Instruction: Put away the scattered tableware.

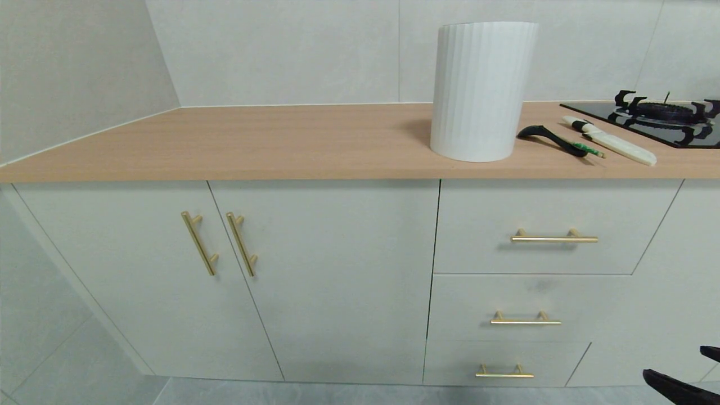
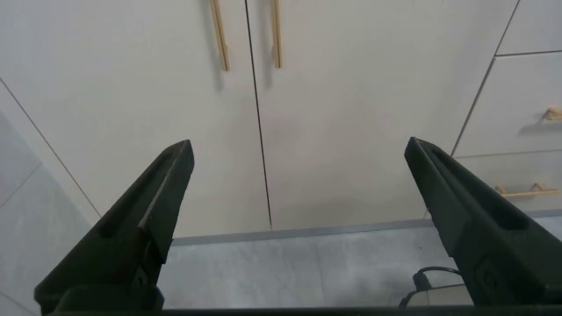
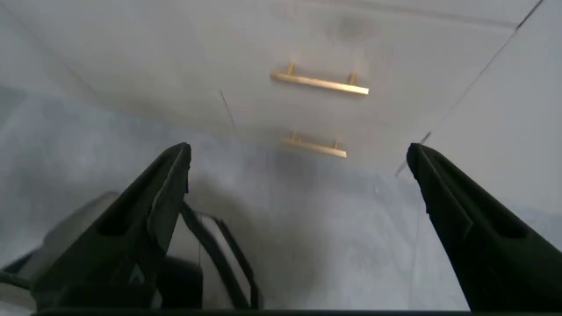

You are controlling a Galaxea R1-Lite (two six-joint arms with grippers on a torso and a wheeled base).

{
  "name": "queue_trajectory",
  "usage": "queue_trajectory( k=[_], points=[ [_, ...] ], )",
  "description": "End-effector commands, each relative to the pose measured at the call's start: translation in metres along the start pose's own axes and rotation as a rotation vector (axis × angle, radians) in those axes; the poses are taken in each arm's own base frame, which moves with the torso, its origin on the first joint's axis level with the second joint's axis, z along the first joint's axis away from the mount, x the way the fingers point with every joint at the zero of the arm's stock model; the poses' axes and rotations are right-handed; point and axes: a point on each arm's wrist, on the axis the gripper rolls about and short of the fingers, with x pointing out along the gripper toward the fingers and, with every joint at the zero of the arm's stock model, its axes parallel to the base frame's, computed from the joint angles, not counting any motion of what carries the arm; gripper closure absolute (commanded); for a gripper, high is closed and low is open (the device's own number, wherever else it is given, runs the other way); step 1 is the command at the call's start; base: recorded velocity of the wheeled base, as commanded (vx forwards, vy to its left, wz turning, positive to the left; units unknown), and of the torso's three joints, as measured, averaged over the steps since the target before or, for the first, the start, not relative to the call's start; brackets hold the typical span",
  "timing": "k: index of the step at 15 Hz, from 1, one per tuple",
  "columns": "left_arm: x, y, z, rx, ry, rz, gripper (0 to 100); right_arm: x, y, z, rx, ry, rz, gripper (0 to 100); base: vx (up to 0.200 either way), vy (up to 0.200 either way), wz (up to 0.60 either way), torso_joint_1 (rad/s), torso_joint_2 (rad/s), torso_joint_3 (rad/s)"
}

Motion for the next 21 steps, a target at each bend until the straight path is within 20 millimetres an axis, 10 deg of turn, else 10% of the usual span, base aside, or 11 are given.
queue_trajectory(
  k=[1, 11, 21],
  points=[
    [0.0, 0.0, 0.0, 0.0, 0.0, 0.0, 0, 0.046, -0.005, 0.01, 0.006, 0.149, 0.005, 0, 0.0, 0.0, 0.0, 0.0, 0.0, 0.0],
    [0.0, 0.0, 0.0, 0.0, 0.002, 0.0, 0, 0.174, -0.022, 0.017, 0.002, 0.244, -0.105, 0, 0.0, 0.0, 0.0, 0.0, 0.0, 0.0],
    [0.0, 0.0, 0.0, 0.0, 0.0, 0.0, 0, 0.24, -0.028, -0.02, 0.0, 0.187, -0.188, 0, 0.0, 0.0, 0.0, 0.0, 0.0, 0.0]
  ],
)
